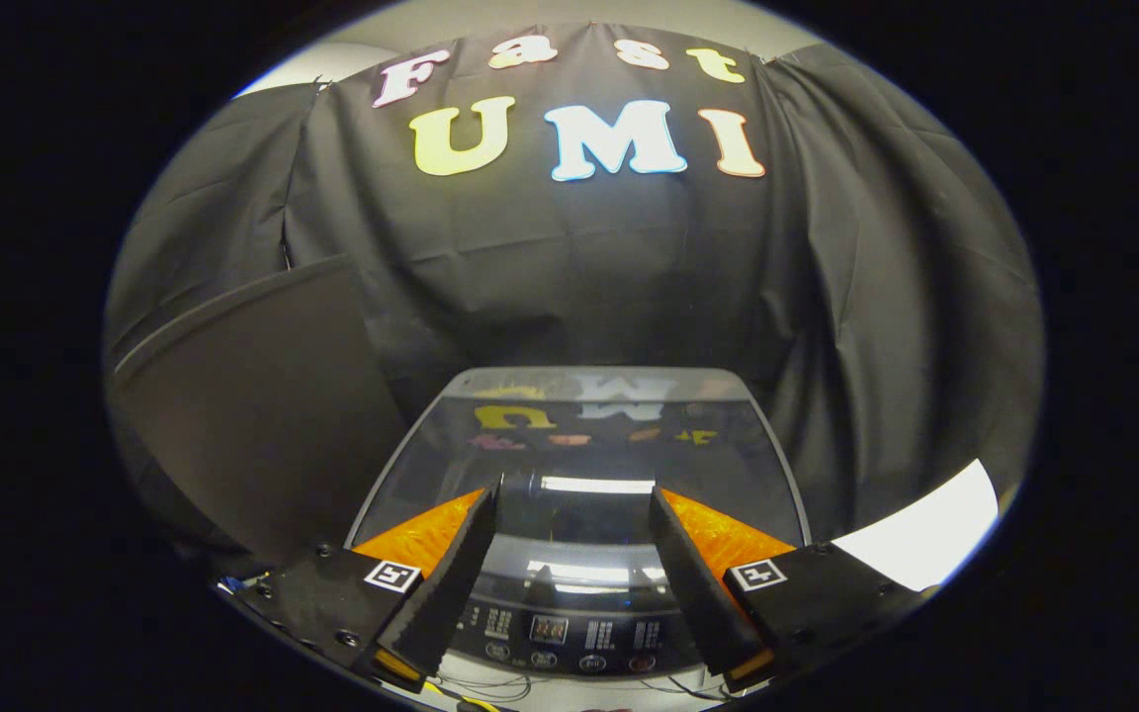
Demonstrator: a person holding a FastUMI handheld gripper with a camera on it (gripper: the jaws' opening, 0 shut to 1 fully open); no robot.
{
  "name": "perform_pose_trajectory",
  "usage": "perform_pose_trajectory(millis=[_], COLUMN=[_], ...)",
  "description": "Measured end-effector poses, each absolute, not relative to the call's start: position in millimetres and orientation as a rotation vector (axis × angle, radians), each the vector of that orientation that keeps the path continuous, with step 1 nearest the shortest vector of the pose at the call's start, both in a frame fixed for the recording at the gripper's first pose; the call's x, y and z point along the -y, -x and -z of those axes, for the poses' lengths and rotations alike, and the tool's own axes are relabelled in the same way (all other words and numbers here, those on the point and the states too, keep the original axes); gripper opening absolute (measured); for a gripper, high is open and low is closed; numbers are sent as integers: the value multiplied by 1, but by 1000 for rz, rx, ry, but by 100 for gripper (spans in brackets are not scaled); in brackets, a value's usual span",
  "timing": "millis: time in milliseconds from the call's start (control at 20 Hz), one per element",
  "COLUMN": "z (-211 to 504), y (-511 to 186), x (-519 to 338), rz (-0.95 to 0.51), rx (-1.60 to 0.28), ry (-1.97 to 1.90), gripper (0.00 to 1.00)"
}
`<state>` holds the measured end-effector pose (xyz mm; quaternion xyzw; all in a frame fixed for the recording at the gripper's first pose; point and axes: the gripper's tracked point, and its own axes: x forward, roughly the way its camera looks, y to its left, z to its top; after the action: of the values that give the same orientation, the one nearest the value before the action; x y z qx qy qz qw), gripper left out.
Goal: Put the clothes into the washing machine and then close the washing machine lid.
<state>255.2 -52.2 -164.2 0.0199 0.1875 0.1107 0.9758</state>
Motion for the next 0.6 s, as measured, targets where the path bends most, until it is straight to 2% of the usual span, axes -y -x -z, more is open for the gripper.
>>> perform_pose_trajectory(millis=[300,600], z=[133,105], y=[-204,-137], x=[30,15], rz=[-267,-225], rx=[-274,-223], ry=[15,-1], gripper=[98,98])
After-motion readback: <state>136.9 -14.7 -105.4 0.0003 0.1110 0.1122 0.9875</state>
